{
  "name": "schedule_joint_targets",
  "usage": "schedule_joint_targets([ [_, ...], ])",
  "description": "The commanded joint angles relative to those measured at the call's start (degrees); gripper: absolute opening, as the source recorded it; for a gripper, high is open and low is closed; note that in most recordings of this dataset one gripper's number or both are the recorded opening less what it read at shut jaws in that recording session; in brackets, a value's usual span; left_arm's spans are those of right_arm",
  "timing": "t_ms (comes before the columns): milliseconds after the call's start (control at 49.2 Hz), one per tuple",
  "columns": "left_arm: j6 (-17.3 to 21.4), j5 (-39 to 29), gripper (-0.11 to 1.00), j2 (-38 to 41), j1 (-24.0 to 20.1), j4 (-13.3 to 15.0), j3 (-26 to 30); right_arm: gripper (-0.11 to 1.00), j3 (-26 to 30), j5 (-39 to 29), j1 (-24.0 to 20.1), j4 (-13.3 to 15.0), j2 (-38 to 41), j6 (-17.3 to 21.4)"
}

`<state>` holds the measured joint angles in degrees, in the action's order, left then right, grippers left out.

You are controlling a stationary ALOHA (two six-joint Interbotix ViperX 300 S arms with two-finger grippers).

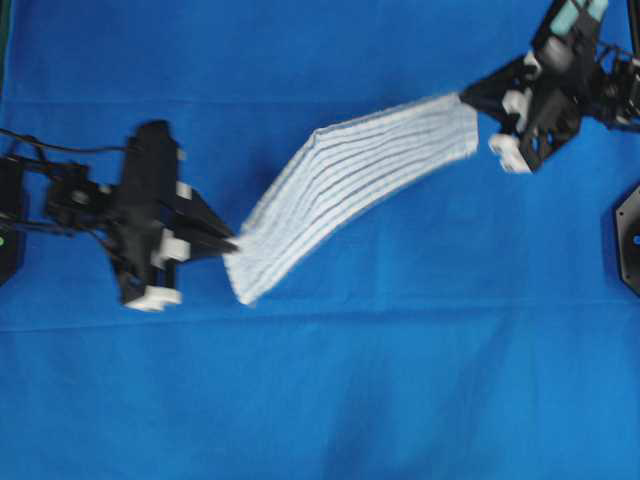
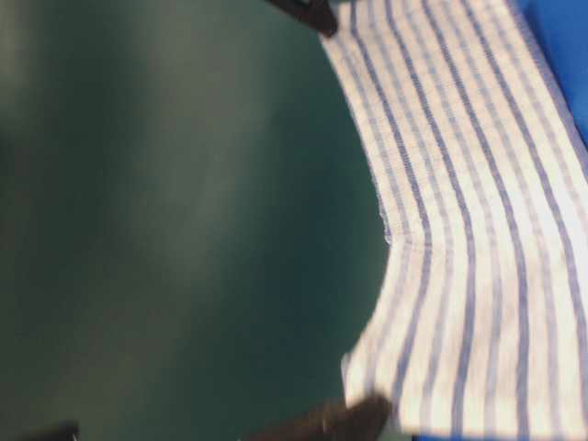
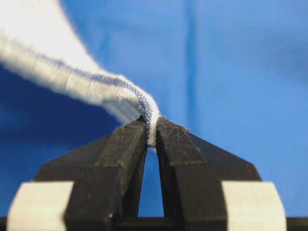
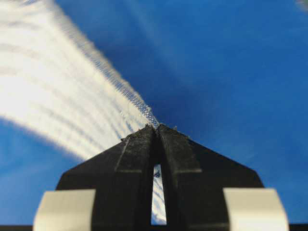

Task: Fold the blue towel.
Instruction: 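Lift the strip and rotate it vertical, right gripper moving to the top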

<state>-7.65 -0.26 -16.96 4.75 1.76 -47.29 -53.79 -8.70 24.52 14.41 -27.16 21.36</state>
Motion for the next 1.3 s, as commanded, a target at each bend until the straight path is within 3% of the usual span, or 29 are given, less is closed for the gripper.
schedule_joint_targets([
  [0, 0.0, 0.97, 0.04, 3.43, 1.32, 0.0, 5.54, 0.03, 3.34, 1.49, 2.64, 1.23, 2.46, -0.18],
  [305, 0.97, 0.97, 0.04, 16.96, 3.6, -0.18, 21.62, 0.03, 11.07, 2.2, 6.68, 5.98, 11.51, -0.18],
  [630, 0.97, 1.05, 0.04, 27.69, 4.31, -0.26, 34.19, 0.03, 17.4, 2.2, 9.32, 9.32, 16.96, -0.18],
  [915, 2.29, 2.11, 0.04, 30.76, 4.04, -0.35, 38.41, 0.03, 17.49, 1.93, 9.58, 9.76, 17.05, -0.18],
  [1280, 3.96, 8.09, 0.04, 36.91, 3.25, -0.35, 41.84, 0.03, 13.36, 1.67, 10.2, 9.76, 14.77, -0.18],
])
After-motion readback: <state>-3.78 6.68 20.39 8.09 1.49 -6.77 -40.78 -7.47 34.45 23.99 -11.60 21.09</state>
